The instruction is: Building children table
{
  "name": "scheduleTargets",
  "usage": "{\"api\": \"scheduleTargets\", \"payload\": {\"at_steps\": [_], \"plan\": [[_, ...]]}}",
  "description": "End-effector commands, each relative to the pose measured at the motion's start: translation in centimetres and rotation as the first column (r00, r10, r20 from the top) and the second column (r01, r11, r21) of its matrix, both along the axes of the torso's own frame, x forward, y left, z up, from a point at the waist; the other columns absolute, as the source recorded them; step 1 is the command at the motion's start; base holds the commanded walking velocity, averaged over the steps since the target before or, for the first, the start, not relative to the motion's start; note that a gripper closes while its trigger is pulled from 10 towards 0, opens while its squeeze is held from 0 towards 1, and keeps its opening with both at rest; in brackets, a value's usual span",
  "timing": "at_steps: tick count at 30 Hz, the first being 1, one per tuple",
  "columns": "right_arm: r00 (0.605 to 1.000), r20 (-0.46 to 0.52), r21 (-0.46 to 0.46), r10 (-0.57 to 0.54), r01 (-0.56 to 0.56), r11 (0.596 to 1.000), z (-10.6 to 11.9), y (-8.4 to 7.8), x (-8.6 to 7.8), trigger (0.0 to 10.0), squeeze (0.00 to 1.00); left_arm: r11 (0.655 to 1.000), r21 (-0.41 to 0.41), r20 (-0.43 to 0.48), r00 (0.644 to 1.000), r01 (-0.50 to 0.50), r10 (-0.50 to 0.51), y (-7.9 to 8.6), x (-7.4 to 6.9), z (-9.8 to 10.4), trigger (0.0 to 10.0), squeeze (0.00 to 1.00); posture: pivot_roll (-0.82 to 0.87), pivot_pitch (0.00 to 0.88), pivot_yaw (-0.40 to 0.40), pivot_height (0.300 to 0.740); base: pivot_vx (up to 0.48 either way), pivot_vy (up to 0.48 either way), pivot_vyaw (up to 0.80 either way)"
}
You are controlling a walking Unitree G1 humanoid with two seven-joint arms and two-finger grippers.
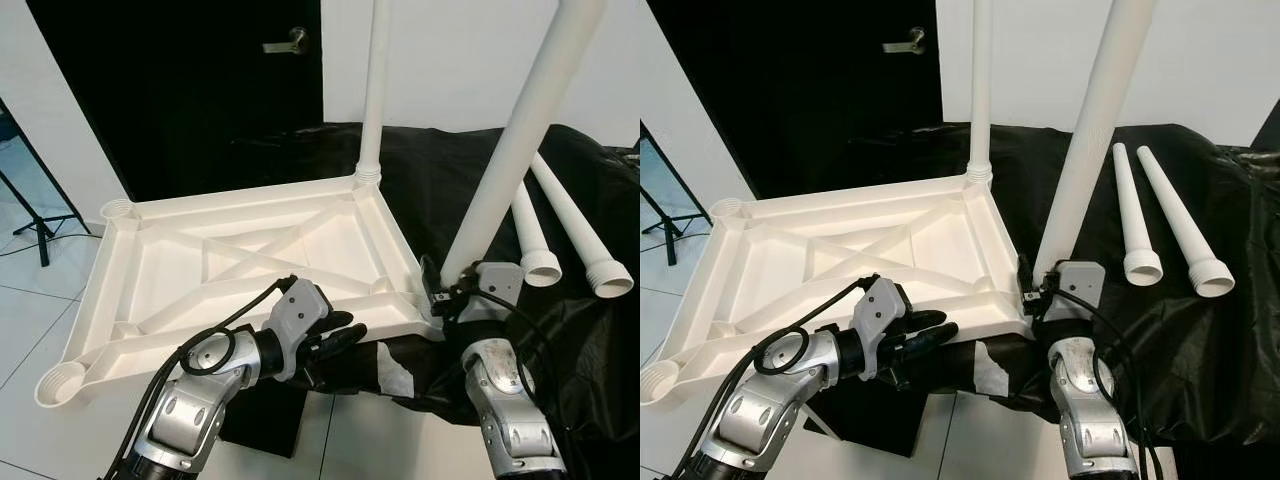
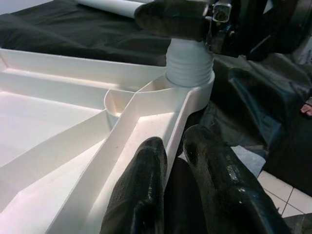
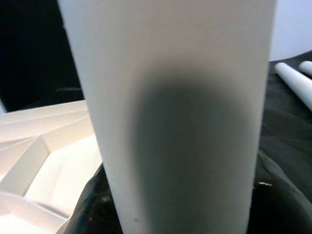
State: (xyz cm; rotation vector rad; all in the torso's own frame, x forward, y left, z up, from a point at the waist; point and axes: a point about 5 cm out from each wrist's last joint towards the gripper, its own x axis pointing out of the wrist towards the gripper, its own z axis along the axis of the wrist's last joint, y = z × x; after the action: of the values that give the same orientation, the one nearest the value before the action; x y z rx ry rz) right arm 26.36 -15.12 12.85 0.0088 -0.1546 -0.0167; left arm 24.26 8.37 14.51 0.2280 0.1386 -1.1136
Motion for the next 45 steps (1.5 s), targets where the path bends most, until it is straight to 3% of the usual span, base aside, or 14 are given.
{"api": "scheduleTargets", "payload": {"at_steps": [1, 13, 14, 24, 25, 26, 27, 38, 39, 41, 42, 43, 44, 45], "plan": [[0.997, -0.082, 0.047, -0.015, 0.018, 0.999, -1.5, 0.6, -0.4, 10.0, 0.0, 1.0, 0.006, 0.011, 1.0, -0.023, 0.023, 0.1, 0.2, 0.3, 10.0, 0.0, 0.04, 0.0, 0.028, 0.74, 0.0, 0.0, 0.0], [0.999, -0.037, 0.03, 0.032, -0.031, 0.999, -1.2, 1.0, -0.9, 10.0, 0.0, 1.0, 0.013, 0.015, 1.0, -0.017, 0.017, 0.2, 0.4, 0.4, 10.0, 0.0, 0.03, 0.0, 0.034, 0.74, 0.0, 0.0, 0.0], [0.998, -0.013, 0.02, 0.056, -0.056, 0.998, -0.8, 0.8, -1.0, 10.0, 1.0, 1.0, 0.015, 0.016, 1.0, -0.014, 0.013, 0.2, 0.4, 0.4, 10.0, 0.0, 0.03, 0.0, 0.035, 0.74, 0.0, 0.0, 0.0], [0.979, 0.025, -0.004, 0.201, -0.201, 0.98, 0.4, 0.0, -1.0, 10.0, 1.0, 1.0, 0.014, 0.019, 1.0, -0.003, 0.003, -0.1, 0.4, 0.5, 10.0, 0.0, 0.03, 0.0, 0.035, 0.74, 0.0, 0.0, 0.0], [0.966, 0.028, -0.026, 0.258, -0.258, 0.966, 0.8, -0.4, -0.7, 10.0, 0.26, 1.0, 0.013, 0.021, 1.0, -0.001, 0.001, -0.2, 0.4, 0.6, 10.0, 0.0, 0.03, 0.0, 0.035, 0.74, 0.0, 0.0, 0.0], [0.966, 0.028, -0.026, 0.258, -0.258, 0.966, 0.8, -0.4, -0.7, 10.0, 0.26, 1.0, 0.013, 0.021, 1.0, -0.001, 0.001, -0.2, 0.4, 0.6, 10.0, 0.0, 0.03, 0.0, 0.035, 0.74, 0.0, 0.0, 0.0], [0.949, 0.023, -0.039, 0.314, -0.313, 0.949, 1.1, -0.7, -0.5, 10.0, 0.0, 1.0, 0.013, 0.024, 1.0, 0.0, 0.0, -0.3, 0.4, 0.6, 10.0, 0.0, 0.03, 0.0, 0.033, 0.74, 0.0, 0.0, 0.0], [0.834, -0.037, -0.12, 0.55, -0.55, 0.826, 2.6, -2.2, 0.3, 10.0, 0.0, 1.0, 0.017, 0.036, 0.999, -0.001, 0.0, -0.4, 0.6, 0.8, 10.0, 0.0, 0.03, 0.0, 0.033, 0.74, 0.0, 0.0, 0.0], [0.818, -0.054, -0.127, 0.573, -0.575, 0.808, 2.7, -2.5, 0.3, 6.9, 0.0, 1.0, 0.016, 0.038, 0.999, -0.002, 0.001, -0.4, 0.6, 0.9, 10.0, 0.0, 0.03, 0.0, 0.03, 0.74, 0.0, 0.0, 0.0], [0.818, -0.054, -0.127, 0.573, -0.575, 0.808, 2.7, -2.5, 0.3, 6.9, 0.0, 1.0, 0.016, 0.038, 0.999, -0.002, 0.001, -0.4, 0.6, 0.9, 10.0, 0.0, 0.03, 0.0, 0.03, 0.74, 0.0, 0.0, 0.0], [0.797, -0.079, -0.128, 0.599, -0.604, 0.786, 2.6, -2.8, 0.2, 4.2, 0.0, 1.0, 0.016, 0.04, 0.999, -0.004, 0.003, -0.4, 0.6, 0.9, 10.0, 0.0, 0.03, 0.0, 0.028, 0.74, 0.0, 0.0, 0.0], [0.797, -0.079, -0.128, 0.599, -0.604, 0.786, 2.6, -2.8, 0.2, 4.2, 0.0, 1.0, 0.016, 0.04, 0.999, -0.004, 0.003, -0.4, 0.6, 0.9, 10.0, 0.0, 0.03, 0.0, 0.028, 0.74, 0.0, 0.0, 0.0], [0.775, -0.104, -0.129, 0.624, -0.633, 0.764, 2.5, -3.1, 0.0, 1.6, 0.0, 1.0, 0.015, 0.042, 0.999, -0.006, 0.006, -0.4, 0.6, 0.9, 10.0, 0.0, 0.03, 0.0, 0.026, 0.74, 0.0, 0.0, 0.0], [0.756, -0.124, -0.126, 0.642, -0.654, 0.746, 2.3, -3.3, -0.2, 0.0, 0.0, 1.0, 0.014, 0.044, 0.999, -0.008, 0.008, -0.4, 0.6, 1.0, 10.0, 0.0, 0.03, 0.0, 0.025, 0.74, 0.0, 0.0, 0.0]]}}
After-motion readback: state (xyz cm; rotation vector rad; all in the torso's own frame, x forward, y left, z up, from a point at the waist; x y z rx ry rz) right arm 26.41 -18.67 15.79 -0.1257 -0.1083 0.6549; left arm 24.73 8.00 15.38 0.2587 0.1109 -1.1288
